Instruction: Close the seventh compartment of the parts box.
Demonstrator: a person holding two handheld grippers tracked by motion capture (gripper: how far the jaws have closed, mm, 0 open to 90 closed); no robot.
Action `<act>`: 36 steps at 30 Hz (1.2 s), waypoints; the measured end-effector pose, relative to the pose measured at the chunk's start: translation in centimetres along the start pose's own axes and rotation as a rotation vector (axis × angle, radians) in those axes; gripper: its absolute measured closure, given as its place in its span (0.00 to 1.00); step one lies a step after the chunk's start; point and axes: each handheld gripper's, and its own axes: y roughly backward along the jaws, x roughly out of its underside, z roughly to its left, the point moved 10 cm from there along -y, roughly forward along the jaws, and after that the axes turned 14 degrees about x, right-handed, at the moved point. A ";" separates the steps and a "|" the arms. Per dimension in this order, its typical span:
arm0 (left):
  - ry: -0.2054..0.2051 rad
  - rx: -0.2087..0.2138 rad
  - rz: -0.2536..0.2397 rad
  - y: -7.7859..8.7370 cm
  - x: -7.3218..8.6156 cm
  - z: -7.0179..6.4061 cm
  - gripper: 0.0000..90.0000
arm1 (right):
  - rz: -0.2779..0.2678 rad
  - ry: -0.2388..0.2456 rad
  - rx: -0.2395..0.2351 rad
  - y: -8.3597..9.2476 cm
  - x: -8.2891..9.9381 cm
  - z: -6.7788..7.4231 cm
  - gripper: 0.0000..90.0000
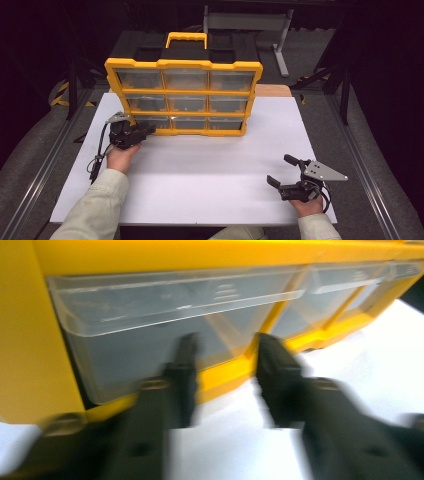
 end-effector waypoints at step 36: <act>-0.263 0.123 -0.094 10.1 0.9 -9.5 0.05 | 0.019 -0.006 0.035 -0.2 -0.2 -1.0 0.00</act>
